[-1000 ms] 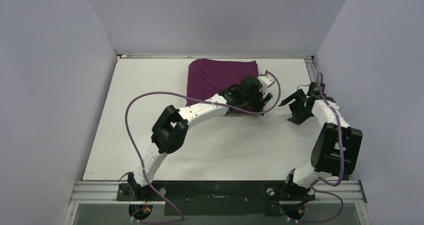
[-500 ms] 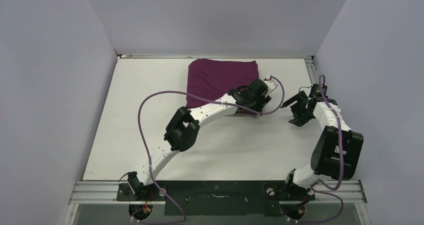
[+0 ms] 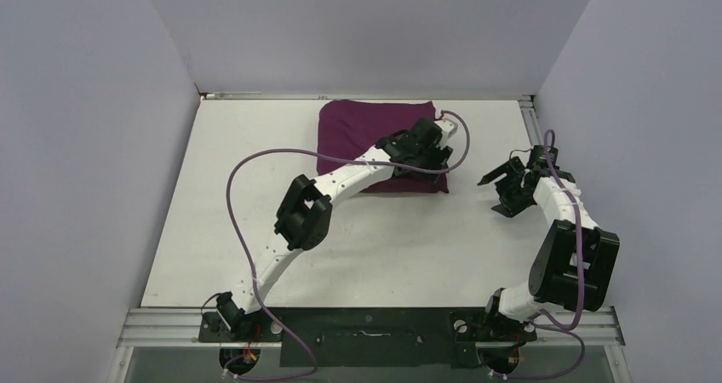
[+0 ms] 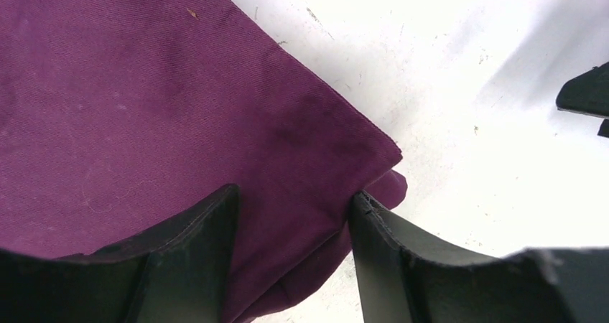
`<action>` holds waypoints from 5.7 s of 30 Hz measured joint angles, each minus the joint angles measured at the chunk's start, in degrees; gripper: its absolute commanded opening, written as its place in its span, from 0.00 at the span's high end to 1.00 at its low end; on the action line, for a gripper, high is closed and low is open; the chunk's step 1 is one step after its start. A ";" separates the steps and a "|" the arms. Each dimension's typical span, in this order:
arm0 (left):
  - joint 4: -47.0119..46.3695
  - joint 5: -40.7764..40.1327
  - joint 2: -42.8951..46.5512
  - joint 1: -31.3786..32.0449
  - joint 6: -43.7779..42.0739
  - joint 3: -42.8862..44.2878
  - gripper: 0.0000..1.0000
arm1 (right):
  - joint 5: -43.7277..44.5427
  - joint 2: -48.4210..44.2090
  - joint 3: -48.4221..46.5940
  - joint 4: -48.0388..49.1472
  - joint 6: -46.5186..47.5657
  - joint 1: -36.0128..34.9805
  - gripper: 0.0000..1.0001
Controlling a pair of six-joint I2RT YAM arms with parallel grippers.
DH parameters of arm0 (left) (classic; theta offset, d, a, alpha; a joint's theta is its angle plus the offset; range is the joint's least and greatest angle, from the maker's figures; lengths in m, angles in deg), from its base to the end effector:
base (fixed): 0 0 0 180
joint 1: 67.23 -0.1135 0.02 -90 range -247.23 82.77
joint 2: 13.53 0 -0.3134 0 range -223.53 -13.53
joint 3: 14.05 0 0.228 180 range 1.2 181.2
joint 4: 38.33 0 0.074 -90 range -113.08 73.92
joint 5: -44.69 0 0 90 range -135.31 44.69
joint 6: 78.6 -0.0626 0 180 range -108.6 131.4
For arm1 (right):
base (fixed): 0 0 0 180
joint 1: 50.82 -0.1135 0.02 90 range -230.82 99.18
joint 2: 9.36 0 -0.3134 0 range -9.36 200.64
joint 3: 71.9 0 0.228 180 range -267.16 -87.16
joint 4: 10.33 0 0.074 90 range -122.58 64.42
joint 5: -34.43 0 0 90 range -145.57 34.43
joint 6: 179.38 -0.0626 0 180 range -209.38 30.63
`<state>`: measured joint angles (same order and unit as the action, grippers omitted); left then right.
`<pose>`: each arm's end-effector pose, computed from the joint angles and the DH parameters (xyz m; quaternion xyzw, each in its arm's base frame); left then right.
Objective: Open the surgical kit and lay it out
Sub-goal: Open the surgical kit at the center of the board.
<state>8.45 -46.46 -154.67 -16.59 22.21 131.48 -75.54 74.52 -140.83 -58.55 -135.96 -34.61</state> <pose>0.3766 -0.4571 0.2355 0.3078 0.8615 -0.1983 0.3516 0.2622 -0.0540 0.2478 0.4647 0.8387 0.2226 0.1763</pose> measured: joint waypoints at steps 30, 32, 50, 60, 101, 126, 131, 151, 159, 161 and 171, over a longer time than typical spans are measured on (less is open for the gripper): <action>-23.63 13.86 4.33 -6.43 12.24 -18.56 0.48 | 0.00 -0.22 0.13 0.33 -0.42 0.17 0.28; -24.98 16.06 4.85 -6.34 12.07 -19.23 0.52 | 0.00 -0.20 0.13 0.33 -0.39 0.33 0.28; -20.41 17.70 4.96 -6.14 10.73 -11.54 1.00 | 0.09 0.02 0.09 0.35 -0.26 0.33 0.29; -12.81 19.71 7.74 -17.03 18.73 -7.06 1.00 | 3.69 0.02 -4.44 0.42 2.62 0.31 0.29; -6.54 0.98 37.48 -60.52 17.31 -52.43 0.47 | 5.49 3.93 -14.93 5.99 11.87 -19.26 0.26; 2.71 -2.49 25.81 -66.64 20.28 -49.03 0.59 | 18.69 29.03 -41.22 10.23 29.62 -58.73 0.24; 2.97 -5.44 25.83 -69.09 20.50 -49.24 0.60 | 23.89 34.86 -46.42 9.20 32.92 -64.39 0.23; 3.08 -9.49 25.83 -69.51 20.48 -49.46 0.61 | 29.27 42.49 -52.04 8.90 35.58 -66.20 0.65; 3.06 -9.62 25.83 -69.51 20.31 -49.51 0.63 | 25.75 42.34 -51.98 10.27 36.63 -66.55 0.94; 3.06 -9.62 25.83 -69.55 20.26 -49.51 0.64 | 25.33 42.10 -51.95 10.29 37.03 -66.51 0.95; 3.02 -9.46 25.83 -69.77 20.20 -49.62 0.65 | 20.09 37.73 -51.30 10.21 36.94 -62.95 0.95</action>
<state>11.47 -55.92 -128.84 -86.36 42.41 81.87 -55.45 112.24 -192.13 -48.35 -99.03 -97.56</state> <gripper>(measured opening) 0.356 0.060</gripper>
